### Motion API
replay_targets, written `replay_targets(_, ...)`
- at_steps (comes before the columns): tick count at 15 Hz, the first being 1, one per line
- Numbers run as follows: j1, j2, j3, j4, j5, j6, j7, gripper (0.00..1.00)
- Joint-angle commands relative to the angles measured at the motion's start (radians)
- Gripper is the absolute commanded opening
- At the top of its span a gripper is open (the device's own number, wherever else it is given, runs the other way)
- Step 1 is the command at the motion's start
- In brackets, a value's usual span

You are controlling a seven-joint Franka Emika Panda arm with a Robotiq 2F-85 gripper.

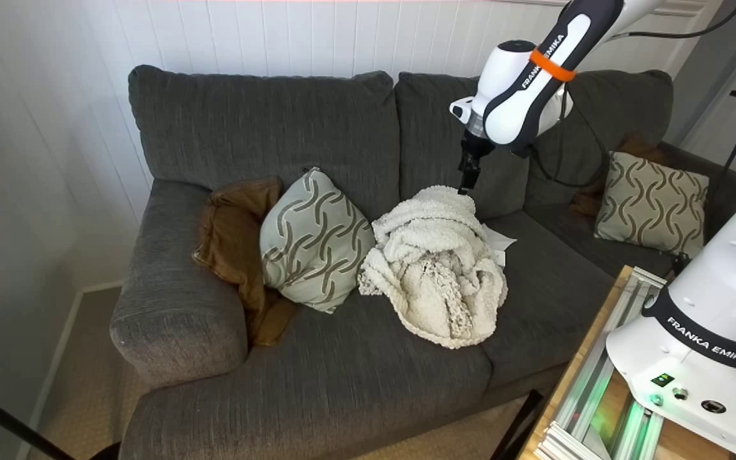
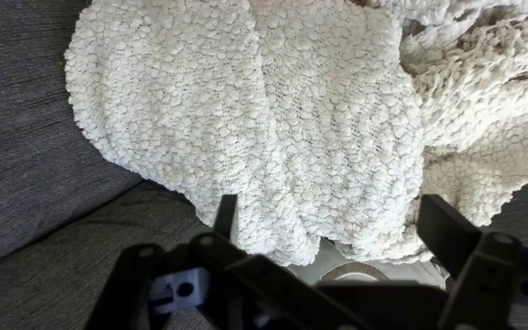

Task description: Move the white blanket to the left

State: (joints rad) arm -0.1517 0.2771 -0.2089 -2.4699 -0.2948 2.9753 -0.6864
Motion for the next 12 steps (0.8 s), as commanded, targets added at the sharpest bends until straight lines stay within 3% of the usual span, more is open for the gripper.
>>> replay_targets(1,-0.064,0.02,0.073,0.017,0.025,-0.015,-0.026,1.0)
replay_targets(2,-0.008,0.075,-0.002,0.061,-0.045,0.013,0.053,1.0)
replay_targets(5,-0.026,0.159,0.028,0.109,-0.041,0.039,0.052,1.0)
replay_targets(7,0.007,0.233,-0.013,0.158,-0.079,0.073,0.078,1.0)
replay_targets(12,0.013,0.397,-0.022,0.266,-0.092,0.154,0.097,1.0)
